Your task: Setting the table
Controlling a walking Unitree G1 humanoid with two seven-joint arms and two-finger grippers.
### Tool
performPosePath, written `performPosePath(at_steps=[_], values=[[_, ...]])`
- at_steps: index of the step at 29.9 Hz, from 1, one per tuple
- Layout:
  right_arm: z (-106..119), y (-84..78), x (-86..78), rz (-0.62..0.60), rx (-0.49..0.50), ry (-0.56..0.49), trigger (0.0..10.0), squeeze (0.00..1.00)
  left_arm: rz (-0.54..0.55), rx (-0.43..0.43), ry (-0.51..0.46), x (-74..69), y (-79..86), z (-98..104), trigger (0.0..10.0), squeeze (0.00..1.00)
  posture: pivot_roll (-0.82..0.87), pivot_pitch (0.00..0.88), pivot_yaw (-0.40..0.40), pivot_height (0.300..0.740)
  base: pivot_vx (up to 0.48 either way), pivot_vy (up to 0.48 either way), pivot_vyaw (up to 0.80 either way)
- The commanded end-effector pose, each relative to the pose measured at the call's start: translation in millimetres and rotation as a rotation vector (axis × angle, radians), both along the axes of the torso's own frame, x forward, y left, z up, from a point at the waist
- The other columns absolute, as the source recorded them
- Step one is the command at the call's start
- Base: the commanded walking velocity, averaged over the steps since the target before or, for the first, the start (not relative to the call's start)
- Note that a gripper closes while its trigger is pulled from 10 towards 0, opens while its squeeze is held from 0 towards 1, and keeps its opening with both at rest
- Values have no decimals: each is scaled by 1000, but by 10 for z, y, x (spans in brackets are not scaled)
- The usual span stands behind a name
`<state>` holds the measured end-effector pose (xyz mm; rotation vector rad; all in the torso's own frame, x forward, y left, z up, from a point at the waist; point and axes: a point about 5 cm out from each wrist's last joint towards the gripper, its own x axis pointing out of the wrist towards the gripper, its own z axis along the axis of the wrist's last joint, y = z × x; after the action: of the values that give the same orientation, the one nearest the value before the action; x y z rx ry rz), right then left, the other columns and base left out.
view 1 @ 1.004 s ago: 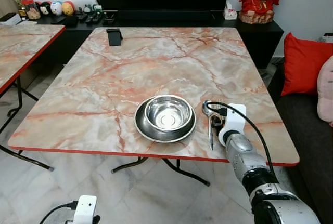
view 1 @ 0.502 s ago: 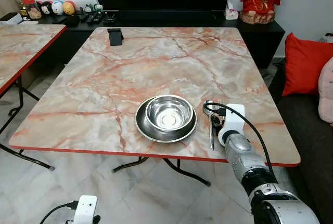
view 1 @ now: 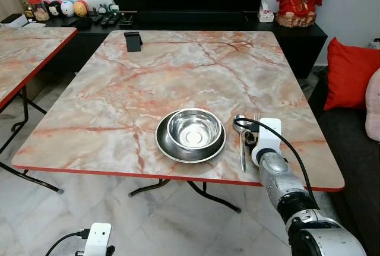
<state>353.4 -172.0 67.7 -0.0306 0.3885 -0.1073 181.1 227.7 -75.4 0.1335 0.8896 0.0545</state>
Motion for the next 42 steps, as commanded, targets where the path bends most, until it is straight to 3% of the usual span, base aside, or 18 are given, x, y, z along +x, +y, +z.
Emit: performPosePath(at_steps=[1,28,31,34,42], values=[[-8,4,-1,1,-3,4,10000,0,-17,4,6,2,-5,-1,10000,0,51,0,33,731,0,0,0],[63,16,24,0,-15,-61,10000,0,-32,4,7,13,-23,0,10000,0,50,0,35,731,0,0,0],[228,-36,61,-6,-131,-199,10000,0,-29,3,8,11,-24,-1,10000,0,50,0,33,731,0,0,0],[417,-60,67,-17,-142,-364,10000,0,-19,-4,0,13,-27,1,10000,0,51,0,30,731,0,0,0],[552,-164,-38,-58,-180,-537,10000,0,-15,-9,-4,5,-35,-4,10000,0,43,0,24,731,0,0,0]])
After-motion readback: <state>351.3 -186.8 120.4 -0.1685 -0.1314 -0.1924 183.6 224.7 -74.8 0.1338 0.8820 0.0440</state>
